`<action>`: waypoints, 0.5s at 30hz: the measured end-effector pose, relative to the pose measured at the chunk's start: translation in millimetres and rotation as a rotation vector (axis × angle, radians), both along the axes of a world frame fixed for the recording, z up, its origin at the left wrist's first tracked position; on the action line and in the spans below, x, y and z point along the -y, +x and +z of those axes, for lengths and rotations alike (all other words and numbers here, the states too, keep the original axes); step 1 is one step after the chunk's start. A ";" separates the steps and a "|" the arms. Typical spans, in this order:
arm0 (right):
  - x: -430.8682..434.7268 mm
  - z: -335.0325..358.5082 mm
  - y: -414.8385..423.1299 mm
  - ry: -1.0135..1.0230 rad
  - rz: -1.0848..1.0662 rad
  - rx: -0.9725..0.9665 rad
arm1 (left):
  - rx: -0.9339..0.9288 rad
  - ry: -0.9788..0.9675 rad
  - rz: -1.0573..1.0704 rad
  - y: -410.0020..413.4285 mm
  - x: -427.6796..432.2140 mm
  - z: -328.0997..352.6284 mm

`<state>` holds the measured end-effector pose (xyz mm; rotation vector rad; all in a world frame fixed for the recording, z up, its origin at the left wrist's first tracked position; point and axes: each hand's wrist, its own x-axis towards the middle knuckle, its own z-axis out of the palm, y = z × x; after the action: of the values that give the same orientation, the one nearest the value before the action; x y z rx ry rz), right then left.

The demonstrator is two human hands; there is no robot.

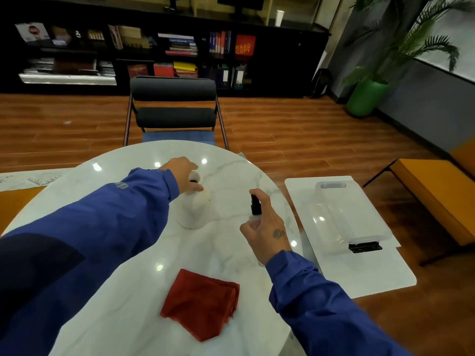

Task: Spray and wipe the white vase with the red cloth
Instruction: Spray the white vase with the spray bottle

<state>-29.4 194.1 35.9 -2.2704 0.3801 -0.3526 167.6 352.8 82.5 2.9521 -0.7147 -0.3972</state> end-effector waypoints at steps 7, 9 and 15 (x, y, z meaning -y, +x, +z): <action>-3.3 -3.6 -3.4 -0.010 0.025 0.014 | 0.013 0.032 -0.100 -1.6 -5.5 2.4; -1.4 -2.3 -3.3 -0.005 0.016 0.034 | -0.005 0.028 -0.077 -2.1 -5.6 1.2; 2.6 4.2 -2.2 -0.018 0.021 0.072 | 0.024 0.037 0.051 -7.2 2.2 -3.8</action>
<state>-31.6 191.5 40.1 -2.2709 0.3172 -0.4270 160.4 350.7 78.7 3.0075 -0.6393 -0.3754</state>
